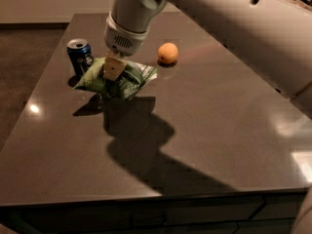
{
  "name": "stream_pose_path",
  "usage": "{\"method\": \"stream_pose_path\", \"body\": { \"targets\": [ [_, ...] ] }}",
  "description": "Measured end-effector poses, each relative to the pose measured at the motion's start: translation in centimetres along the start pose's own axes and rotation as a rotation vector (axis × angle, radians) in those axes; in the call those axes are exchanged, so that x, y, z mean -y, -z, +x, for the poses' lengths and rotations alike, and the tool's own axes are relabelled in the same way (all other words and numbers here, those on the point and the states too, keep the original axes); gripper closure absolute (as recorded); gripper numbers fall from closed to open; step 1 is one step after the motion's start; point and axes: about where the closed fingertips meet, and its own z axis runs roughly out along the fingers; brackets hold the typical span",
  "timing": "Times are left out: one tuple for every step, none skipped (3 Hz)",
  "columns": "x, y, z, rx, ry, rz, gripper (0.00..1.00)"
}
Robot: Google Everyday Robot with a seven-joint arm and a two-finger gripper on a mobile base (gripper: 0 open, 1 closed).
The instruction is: Move green jalapeno chip bag near pepsi can
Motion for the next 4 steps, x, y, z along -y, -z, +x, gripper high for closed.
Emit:
{"method": "stream_pose_path", "body": {
  "targets": [
    [0.2, -0.9, -1.5, 0.007, -0.003, -0.005, 0.58],
    [0.7, -2.0, -2.2, 0.003, -0.005, -0.014, 0.35],
    [0.6, -2.1, -2.3, 0.003, -0.004, -0.014, 0.12],
    [0.5, -2.1, -2.3, 0.003, -0.002, -0.015, 0.0]
  ]
}}
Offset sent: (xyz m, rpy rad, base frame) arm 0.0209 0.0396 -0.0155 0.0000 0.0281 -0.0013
